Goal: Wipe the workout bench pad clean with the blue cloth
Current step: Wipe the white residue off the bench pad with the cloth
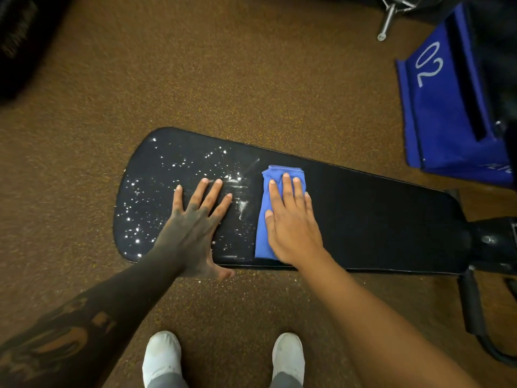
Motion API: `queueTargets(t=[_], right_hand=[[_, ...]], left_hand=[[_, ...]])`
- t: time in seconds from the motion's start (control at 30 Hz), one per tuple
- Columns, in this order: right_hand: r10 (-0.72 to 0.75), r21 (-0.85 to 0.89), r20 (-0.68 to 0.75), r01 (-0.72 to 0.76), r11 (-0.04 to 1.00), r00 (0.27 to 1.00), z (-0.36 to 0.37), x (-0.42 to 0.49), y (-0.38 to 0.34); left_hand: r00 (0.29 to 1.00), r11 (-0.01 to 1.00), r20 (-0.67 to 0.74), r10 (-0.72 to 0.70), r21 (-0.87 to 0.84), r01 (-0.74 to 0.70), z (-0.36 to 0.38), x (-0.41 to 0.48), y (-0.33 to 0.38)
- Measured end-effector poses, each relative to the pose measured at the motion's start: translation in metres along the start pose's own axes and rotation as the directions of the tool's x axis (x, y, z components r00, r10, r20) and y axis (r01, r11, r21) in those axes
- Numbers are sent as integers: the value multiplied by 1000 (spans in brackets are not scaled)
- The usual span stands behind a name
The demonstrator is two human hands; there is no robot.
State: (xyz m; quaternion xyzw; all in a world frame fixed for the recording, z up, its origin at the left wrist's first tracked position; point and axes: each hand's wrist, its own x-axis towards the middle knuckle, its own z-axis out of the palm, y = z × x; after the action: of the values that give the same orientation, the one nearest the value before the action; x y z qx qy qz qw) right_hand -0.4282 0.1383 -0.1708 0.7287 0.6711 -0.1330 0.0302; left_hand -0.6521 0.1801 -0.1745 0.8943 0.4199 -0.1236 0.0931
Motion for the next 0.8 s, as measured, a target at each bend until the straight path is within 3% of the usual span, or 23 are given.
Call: queueTargets(t=[0.13,0.3,0.47,0.53,0.6,0.67,0.73,0.8], right_hand=[[78,2,-23,-78,997,997,0,9,-18],[-7,23,11,7,1000,1000,1,1,-19],[201,114,-42,-195,974,979,-13,66,-24],[115,83,-51,-110,990,992,-11,63,-29],[-153,11,-25,153,988,988,-12,51,-22],[-372,-37,36,373,927,928,-17,49,-3],[-389,-40,53,391,920,920,-23,63,10],[-263,16,25,263,965,964,-25,74,8]], left_hand=[[1000,1000,-2,-10,-13,10,0,-4,0],[1000,999,-8,-23,-45,22,0,-4,-2],[998,998,6,-56,-37,56,2,-6,-8],[997,996,10,-75,-41,75,3,-8,-11],[996,995,2,-85,-53,85,4,-10,-12],[996,995,-2,-84,-62,84,4,-10,-12],[997,994,-3,-83,-73,83,3,-10,-12],[996,993,-4,-86,-81,85,3,-10,-12]])
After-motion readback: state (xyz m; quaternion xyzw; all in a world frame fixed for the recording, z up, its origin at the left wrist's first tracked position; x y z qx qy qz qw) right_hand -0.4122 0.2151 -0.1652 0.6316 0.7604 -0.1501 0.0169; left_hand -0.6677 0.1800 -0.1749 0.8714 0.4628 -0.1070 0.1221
